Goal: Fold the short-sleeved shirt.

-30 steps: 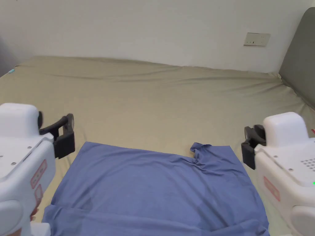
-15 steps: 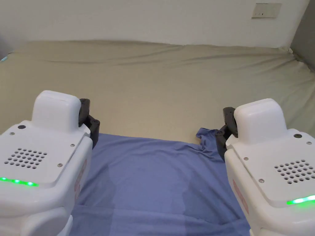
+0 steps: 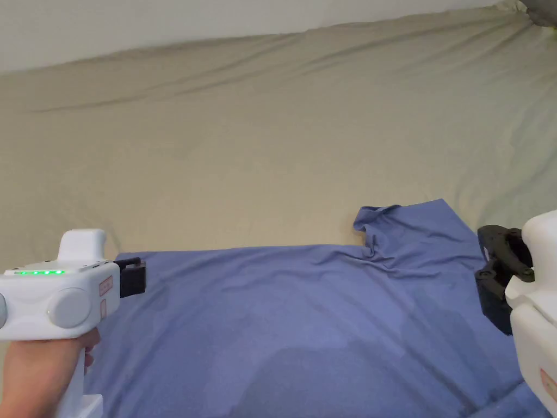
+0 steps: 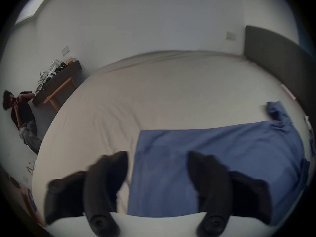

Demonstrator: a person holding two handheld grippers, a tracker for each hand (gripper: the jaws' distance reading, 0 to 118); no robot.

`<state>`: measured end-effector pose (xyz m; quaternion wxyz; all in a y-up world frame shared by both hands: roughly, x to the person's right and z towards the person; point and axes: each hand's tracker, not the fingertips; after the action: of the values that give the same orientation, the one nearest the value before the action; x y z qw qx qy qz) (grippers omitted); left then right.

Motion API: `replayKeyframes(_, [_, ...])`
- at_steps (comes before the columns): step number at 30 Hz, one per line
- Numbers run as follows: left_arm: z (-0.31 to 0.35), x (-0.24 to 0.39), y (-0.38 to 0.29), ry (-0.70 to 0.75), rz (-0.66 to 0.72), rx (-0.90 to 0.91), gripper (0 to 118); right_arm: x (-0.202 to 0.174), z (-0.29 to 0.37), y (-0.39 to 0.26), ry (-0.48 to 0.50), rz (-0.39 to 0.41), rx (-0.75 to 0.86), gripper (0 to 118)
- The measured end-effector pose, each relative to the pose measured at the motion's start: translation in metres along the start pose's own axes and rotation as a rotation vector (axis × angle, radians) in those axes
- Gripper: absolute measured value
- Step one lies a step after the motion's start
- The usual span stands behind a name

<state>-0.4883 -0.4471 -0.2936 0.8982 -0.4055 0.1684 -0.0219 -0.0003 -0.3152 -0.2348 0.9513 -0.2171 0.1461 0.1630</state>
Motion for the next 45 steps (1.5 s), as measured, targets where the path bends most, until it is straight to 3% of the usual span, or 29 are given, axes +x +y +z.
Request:
replayKeyframes(4, [-0.064,-0.01,0.018,0.081,0.003,-0.095,94,0.014,-0.016,-0.01,-0.036,0.01,-0.057,2])
replayKeyframes(6, [-0.083,-0.012,0.021,0.047,0.041,-0.116,101,0.019,-0.022,-0.013,-0.046,0.012,-0.078,2])
replayKeyframes(10, [-0.103,-0.013,0.018,-0.026,0.171,-0.144,99,0.025,-0.031,-0.02,-0.052,-0.008,-0.132,2])
replayKeyframes(12, [-0.099,-0.014,0.014,-0.027,0.168,-0.111,95,0.026,-0.037,-0.023,-0.05,-0.001,-0.154,2])
replayKeyframes(14, [-0.09,-0.011,0.015,-0.059,0.144,-0.112,81,0.026,-0.041,-0.024,-0.047,-0.002,-0.165,2])
replayKeyframes(15, [-0.082,-0.005,0.018,-0.079,0.11,-0.091,55,0.027,-0.043,-0.023,-0.045,-0.005,-0.167,2])
replayKeyframes(16, [-0.075,0.002,0.019,-0.082,0.06,-0.087,17,0.028,-0.046,-0.023,-0.041,-0.009,-0.169,2])
replayKeyframes(17, [-0.067,0.011,0.019,-0.038,-0.006,-0.082,2,0.029,-0.05,-0.022,-0.039,-0.011,-0.172,2])
replayKeyframes(24, [0.002,-0.002,-0.005,-0.082,0.019,0.042,2,0.056,-0.099,-0.009,0.01,-0.052,-0.257,3])
replayKeyframes(25, [0.017,-0.008,-0.008,-0.089,0.052,0.066,2,0.062,-0.113,-0.009,0.029,-0.051,-0.307,8])
replayKeyframes(26, [0.029,-0.012,-0.011,-0.1,0.064,0.065,2,0.067,-0.125,-0.01,0.037,-0.066,-0.329,29])
replayKeyframes(27, [0.038,-0.018,-0.013,-0.105,0.067,0.071,2,0.072,-0.139,-0.013,0.037,-0.079,-0.343,77])
replayKeyframes(28, [0.052,-0.021,-0.017,-0.098,0.076,0.088,2,0.079,-0.158,-0.018,0.034,-0.081,-0.388,102])
replayKeyframes(29, [0.063,-0.023,-0.022,-0.094,0.072,0.097,2,0.083,-0.174,-0.024,0.046,-0.097,-0.417,110])
replayKeyframes(31, [0.079,-0.024,-0.03,-0.089,0.051,0.107,2,0.09,-0.202,-0.036,0.022,-0.098,-0.416,110])
replayKeyframes(33, [0.092,-0.024,-0.04,-0.092,0.023,0.098,2,0.095,-0.236,-0.052,0.017,-0.069,-0.539,110])
replayKeyframes(34, [0.098,-0.023,-0.045,-0.091,0.008,0.097,2,0.096,-0.249,-0.06,-0.01,-0.081,-0.565,110])
replayKeyframes(38, [0.108,-0.017,-0.06,-0.093,-0.009,0.081,2,0.1,-0.285,-0.081,0.036,-0.178,-0.651,110])
replayKeyframes(40, [0.11,-0.014,-0.067,-0.09,-0.006,0.075,2,0.096,-0.286,-0.083,0.049,-0.172,-0.657,105])
replayKeyframes(41, [0.111,-0.014,-0.07,-0.089,-0.006,0.073,2,0.09,-0.284,-0.084,0.056,-0.15,-0.65,94])
replayKeyframes(42, [0.111,-0.012,-0.073,-0.085,-0.005,0.071,2,0.084,-0.281,-0.081,0.137,-0.136,-0.619,69])
replayKeyframes(43, [0.111,-0.012,-0.075,-0.082,-0.005,0.066,2,0.078,-0.275,-0.074,0.157,-0.112,-0.595,45])
replayKeyframes(45, [0.112,-0.013,-0.078,-0.075,-0.007,0.062,2,0.063,-0.272,-0.067,0.089,0.05,-0.595,3])
